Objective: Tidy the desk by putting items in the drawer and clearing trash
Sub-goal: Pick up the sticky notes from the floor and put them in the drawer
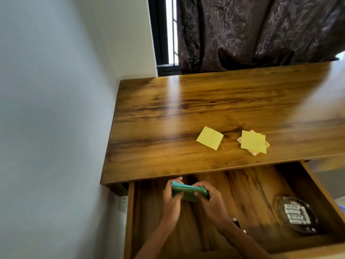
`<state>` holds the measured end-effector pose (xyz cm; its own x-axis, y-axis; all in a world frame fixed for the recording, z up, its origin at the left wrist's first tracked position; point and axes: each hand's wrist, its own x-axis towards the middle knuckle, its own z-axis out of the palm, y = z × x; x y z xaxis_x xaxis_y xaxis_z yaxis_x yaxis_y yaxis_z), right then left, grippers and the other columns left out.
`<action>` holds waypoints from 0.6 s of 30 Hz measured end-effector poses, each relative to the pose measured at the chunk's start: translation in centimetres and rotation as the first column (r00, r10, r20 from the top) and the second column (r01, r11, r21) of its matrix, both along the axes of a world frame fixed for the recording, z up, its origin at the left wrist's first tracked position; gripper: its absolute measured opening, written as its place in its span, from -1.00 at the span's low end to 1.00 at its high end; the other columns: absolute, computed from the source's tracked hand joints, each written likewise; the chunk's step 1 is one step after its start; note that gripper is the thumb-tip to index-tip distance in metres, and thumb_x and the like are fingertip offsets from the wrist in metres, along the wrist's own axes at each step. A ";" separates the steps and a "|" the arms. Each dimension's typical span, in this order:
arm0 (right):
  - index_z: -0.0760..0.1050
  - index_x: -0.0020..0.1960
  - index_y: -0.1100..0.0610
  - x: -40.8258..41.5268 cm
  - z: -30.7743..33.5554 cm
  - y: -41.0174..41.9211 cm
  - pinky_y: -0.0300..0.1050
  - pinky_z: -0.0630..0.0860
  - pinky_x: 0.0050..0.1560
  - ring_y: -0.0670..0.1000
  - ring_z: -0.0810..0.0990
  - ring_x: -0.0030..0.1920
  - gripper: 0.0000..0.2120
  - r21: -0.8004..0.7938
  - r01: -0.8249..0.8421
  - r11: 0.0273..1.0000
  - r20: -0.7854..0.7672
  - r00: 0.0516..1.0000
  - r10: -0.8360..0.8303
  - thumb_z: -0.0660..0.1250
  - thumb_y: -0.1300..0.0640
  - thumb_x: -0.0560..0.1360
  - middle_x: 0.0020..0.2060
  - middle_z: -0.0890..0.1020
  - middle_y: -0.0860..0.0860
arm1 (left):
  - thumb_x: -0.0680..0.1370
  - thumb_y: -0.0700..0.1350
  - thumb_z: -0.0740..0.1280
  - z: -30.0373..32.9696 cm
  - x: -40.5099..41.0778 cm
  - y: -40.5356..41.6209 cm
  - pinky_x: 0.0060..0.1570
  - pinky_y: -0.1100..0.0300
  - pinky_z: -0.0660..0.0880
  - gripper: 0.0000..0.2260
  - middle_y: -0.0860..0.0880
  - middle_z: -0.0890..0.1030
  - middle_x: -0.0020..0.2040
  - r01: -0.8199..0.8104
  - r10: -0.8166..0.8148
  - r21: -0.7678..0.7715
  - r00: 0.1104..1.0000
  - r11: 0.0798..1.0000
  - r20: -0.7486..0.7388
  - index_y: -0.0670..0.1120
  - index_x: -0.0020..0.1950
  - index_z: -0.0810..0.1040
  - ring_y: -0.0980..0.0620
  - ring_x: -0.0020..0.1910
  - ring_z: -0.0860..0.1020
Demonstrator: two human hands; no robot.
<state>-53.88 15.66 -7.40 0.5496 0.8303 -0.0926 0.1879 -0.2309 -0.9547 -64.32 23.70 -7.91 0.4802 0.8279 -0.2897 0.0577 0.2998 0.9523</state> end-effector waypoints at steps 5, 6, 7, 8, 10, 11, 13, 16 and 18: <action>0.43 0.07 -0.06 0.0 -2.6 0.0 -0.28 0.53 0.06 -0.15 0.55 0.09 -0.66 -0.048 -0.068 0.996 -0.052 0.996 0.066 0.29 0.36 0.49 0.03 0.56 -0.09 | 0.58 -0.26 0.23 -1.7 -0.7 -1.7 -0.04 0.39 0.48 -0.80 0.00 0.52 0.11 -0.002 -0.001 -0.104 0.999 0.995 -0.033 -0.07 0.18 0.44 0.17 0.07 0.51; 0.41 0.11 -0.05 0.0 -2.9 0.2 -0.29 0.53 0.04 -0.13 0.55 0.11 -0.67 -0.052 -0.053 0.997 -0.084 0.995 0.048 0.32 0.31 0.49 0.06 0.54 -0.08 | 0.60 -0.18 0.22 -1.8 -0.7 -1.8 -0.07 0.39 0.46 -0.81 0.00 0.53 0.10 -0.004 -0.003 -0.124 0.999 0.992 -0.049 -0.05 0.21 0.43 0.16 0.05 0.51; 0.39 0.15 -0.04 -0.1 -3.0 0.3 -0.30 0.54 0.01 -0.14 0.55 0.10 -0.68 -0.050 -0.034 0.998 -0.119 0.993 0.028 0.35 0.23 0.48 0.07 0.53 -0.09 | 0.61 -0.12 0.19 -2.0 -0.6 -1.9 -0.08 0.38 0.45 -0.80 -0.01 0.54 0.10 -0.010 0.002 -0.136 0.998 0.991 -0.058 -0.03 0.23 0.42 0.15 0.05 0.52; 0.38 0.18 -0.02 -0.2 -3.0 0.4 -0.31 0.55 -0.04 -0.16 0.56 0.07 -0.67 -0.044 -0.018 0.999 -0.152 0.988 0.011 0.39 0.14 0.47 0.07 0.53 -0.09 | 0.62 -0.07 0.17 -2.0 -0.6 -2.0 -0.07 0.37 0.45 -0.79 -0.02 0.54 0.10 -0.019 0.011 -0.145 0.998 0.989 -0.059 -0.03 0.23 0.42 0.13 0.05 0.52; 0.40 0.16 -0.02 -0.6 -2.8 0.7 -0.30 0.55 -0.11 -0.18 0.59 0.01 -0.64 -0.023 0.018 1.000 -0.223 0.974 -0.023 0.38 -0.05 0.42 0.03 0.56 -0.06 | 0.63 -0.05 0.13 -1.9 -0.4 -1.8 -0.10 0.36 0.49 -0.78 -0.03 0.55 0.07 -0.045 0.036 -0.162 0.998 0.986 -0.059 -0.04 0.23 0.42 0.11 0.03 0.53; 0.42 0.13 -0.02 -0.8 -2.7 0.8 -0.30 0.55 -0.14 -0.17 0.60 -0.01 -0.65 -0.016 0.045 0.999 -0.262 0.964 -0.048 0.35 -0.10 0.40 0.01 0.57 -0.04 | 0.63 -0.05 0.13 -1.9 -0.3 -1.8 -0.15 0.39 0.50 -0.80 -0.02 0.54 0.03 -0.059 0.049 -0.168 0.997 0.984 -0.062 -0.04 0.22 0.41 0.12 0.00 0.53; 0.44 0.08 -0.01 -1.1 -2.8 0.9 -0.32 0.54 -0.19 -0.12 0.62 -0.04 -0.70 -0.018 0.101 0.995 -0.309 0.946 -0.102 0.29 -0.13 0.41 -0.01 0.58 0.00 | 0.63 -0.06 0.13 -1.8 -0.1 -1.8 -0.24 0.42 0.51 -0.82 0.00 0.53 -0.01 -0.077 0.066 -0.173 0.995 0.982 -0.068 -0.02 0.20 0.40 0.13 -0.05 0.53; 0.43 0.09 0.02 -1.3 -3.0 1.2 -0.31 0.54 -0.23 -0.07 0.61 -0.03 -0.74 -0.029 0.128 0.991 -0.319 0.939 -0.130 0.25 -0.08 0.47 -0.01 0.58 0.02 | 0.64 -0.08 0.12 -1.9 0.1 -1.8 -0.25 0.37 0.54 -0.83 -0.03 0.52 0.00 -0.088 0.080 -0.136 0.995 0.987 -0.068 -0.02 0.22 0.36 0.10 -0.06 0.54; 0.41 0.13 0.05 -1.3 -3.1 1.3 -0.28 0.55 -0.23 -0.03 0.61 -0.03 -0.72 -0.035 0.117 0.992 -0.327 0.937 -0.122 0.23 -0.07 0.50 0.00 0.57 0.04 | 0.64 -0.11 0.10 -2.1 0.2 -2.0 -0.24 0.32 0.55 -0.82 -0.03 0.51 0.02 -0.079 0.075 -0.050 0.994 0.996 -0.080 -0.02 0.24 0.32 0.08 -0.05 0.55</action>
